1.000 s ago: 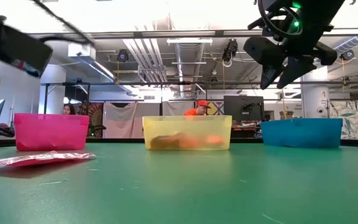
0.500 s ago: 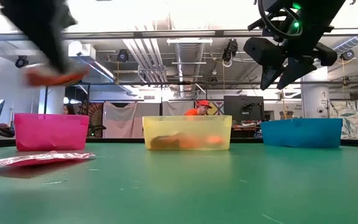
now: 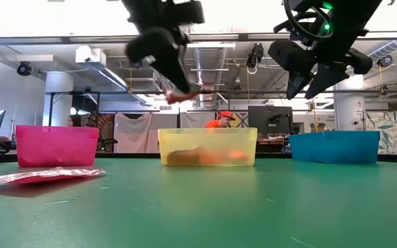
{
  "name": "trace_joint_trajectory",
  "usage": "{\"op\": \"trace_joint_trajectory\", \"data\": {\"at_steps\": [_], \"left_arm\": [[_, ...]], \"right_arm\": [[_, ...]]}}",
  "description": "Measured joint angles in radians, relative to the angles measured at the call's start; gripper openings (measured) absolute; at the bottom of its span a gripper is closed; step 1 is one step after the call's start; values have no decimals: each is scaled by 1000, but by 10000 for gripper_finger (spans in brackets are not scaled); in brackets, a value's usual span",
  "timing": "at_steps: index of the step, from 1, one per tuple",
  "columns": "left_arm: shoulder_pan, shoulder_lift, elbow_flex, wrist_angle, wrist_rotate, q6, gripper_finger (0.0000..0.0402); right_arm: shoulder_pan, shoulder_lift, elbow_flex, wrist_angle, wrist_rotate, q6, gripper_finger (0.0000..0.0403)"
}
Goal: Sort candy by brand, put in halloween buckets
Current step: Put the orange chocolate into the yellow bin
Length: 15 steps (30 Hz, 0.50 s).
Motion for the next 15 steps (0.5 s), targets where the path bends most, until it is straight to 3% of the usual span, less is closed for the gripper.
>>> {"op": "trace_joint_trajectory", "data": {"at_steps": [3, 8, 15], "left_arm": [[88, 17, -2, 44, 92, 55, 0], [186, 45, 1, 69, 86, 57, 6], [197, 63, 1, 75, 110, 71, 72]], "right_arm": [[0, 0, 0, 1, 0, 0, 212], [0, 0, 0, 3, 0, 0, 212], [2, 0, 0, 19, 0, -15, 212]]}}
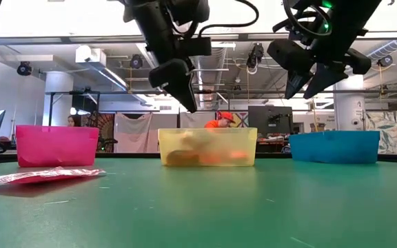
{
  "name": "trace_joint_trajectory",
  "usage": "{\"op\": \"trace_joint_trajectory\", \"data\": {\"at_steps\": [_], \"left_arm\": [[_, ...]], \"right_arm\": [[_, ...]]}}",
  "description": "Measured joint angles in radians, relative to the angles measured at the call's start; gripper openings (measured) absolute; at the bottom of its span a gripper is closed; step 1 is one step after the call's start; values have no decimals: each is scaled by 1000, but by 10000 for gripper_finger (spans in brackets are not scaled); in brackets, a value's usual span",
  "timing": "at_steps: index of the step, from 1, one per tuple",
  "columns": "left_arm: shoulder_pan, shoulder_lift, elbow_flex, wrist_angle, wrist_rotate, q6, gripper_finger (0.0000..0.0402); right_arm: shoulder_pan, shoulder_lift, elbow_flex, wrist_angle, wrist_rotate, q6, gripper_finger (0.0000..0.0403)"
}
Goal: Sort candy by brand, put in halloween buckets
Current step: Put the orange chocolate into the yellow bin, then put the purple candy into the blue bin
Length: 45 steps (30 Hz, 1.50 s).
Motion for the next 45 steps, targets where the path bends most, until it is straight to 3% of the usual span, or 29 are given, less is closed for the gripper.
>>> {"op": "trace_joint_trajectory", "data": {"at_steps": [4, 9, 15, 21, 33, 39, 45], "left_arm": [[1, 0, 1, 3, -8, 9, 121], [-36, -10, 1, -7, -23, -33, 156], [-151, -40, 1, -11, -165, -55, 158], [-280, -108, -3, -7, -178, -70, 152], [-505, -278, -115, 36, -181, -232, 150], [-559, -379, -153, 48, -182, -287, 150], [-580, -439, -155, 49, -184, -316, 150]], "right_arm": [[0, 0, 0, 1, -19, -1, 212], [20, 0, 0, 11, -176, -29, 212], [89, -1, 37, 27, -425, -115, 212], [190, -1, 123, 26, -640, -97, 212], [386, 0, 65, 15, -831, 171, 212], [458, 2, -49, 4, -994, 354, 212], [507, 2, -102, 33, -1034, 429, 212]]}}
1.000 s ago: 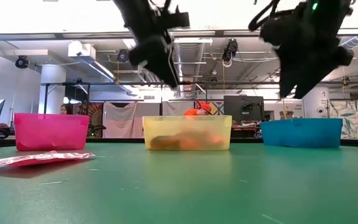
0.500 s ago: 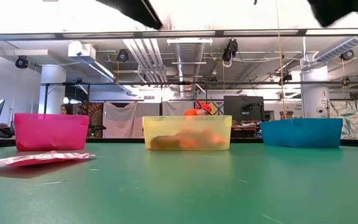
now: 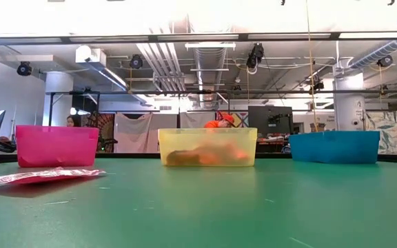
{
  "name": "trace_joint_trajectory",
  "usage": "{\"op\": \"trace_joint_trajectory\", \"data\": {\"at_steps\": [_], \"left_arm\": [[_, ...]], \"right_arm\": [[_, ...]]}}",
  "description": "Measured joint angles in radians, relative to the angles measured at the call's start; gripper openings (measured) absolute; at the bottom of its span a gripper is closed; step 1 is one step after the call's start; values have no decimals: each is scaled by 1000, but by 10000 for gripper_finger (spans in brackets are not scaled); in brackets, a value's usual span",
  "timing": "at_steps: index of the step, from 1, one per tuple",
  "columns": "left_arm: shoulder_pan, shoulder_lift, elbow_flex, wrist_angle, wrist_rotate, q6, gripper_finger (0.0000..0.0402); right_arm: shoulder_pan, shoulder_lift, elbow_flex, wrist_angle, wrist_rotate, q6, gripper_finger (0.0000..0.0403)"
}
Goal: Sort candy by brand, put in halloween buckets
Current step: Put the purple candy into the blue bin
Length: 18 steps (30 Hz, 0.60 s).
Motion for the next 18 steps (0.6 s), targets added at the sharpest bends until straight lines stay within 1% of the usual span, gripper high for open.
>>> {"op": "trace_joint_trajectory", "data": {"at_steps": [4, 9, 13, 18], "left_arm": [[-8, -4, 0, 4, 0, -1, 150], [-15, 15, -1, 4, 2, -14, 150], [-22, 28, -8, 3, 2, -29, 150], [-23, 31, -30, 3, 2, -39, 150]], "right_arm": [[-1, 0, -30, 58, 20, 16, 210], [5, 14, -79, 74, 20, 19, 199], [6, 21, -93, 81, 22, 19, 184], [9, 21, -115, 152, 99, 8, 153]]}}
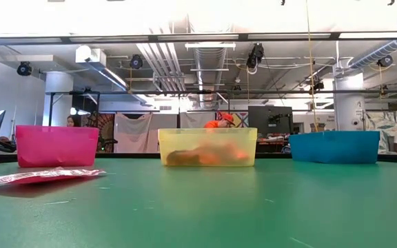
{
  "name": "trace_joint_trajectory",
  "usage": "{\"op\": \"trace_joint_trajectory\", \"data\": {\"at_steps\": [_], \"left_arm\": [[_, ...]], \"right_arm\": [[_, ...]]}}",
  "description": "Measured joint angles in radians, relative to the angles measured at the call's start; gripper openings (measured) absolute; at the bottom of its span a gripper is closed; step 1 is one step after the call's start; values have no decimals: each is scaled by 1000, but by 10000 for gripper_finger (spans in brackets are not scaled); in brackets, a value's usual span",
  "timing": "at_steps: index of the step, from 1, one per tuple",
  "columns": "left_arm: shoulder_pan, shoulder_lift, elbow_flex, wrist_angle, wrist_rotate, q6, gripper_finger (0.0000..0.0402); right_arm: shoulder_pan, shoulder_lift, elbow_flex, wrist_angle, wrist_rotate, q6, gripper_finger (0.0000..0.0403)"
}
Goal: Sort candy by brand, put in halloween buckets
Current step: Put the purple candy into the blue bin
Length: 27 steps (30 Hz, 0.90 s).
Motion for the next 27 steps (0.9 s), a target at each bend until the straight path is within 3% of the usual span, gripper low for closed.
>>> {"op": "trace_joint_trajectory", "data": {"at_steps": [11, 15, 18, 22, 27], "left_arm": [[0, 0, -33, 2, 0, -50, 150], [-1, 0, -39, 3, 0, -50, 150], [-1, 0, -51, 34, 0, -46, 150], [-1, 0, -122, 221, 7, 0, 150], [1, 0, -267, 577, 113, 62, 150]], "right_arm": [[0, -7, -55, 100, 27, -66, 66], [0, -13, -40, 103, 99, -102, 23], [0, -14, -21, 101, 157, -132, 19], [0, -14, 11, 101, 279, -193, 19], [-1, -10, 51, 114, 564, -286, 19]]}}
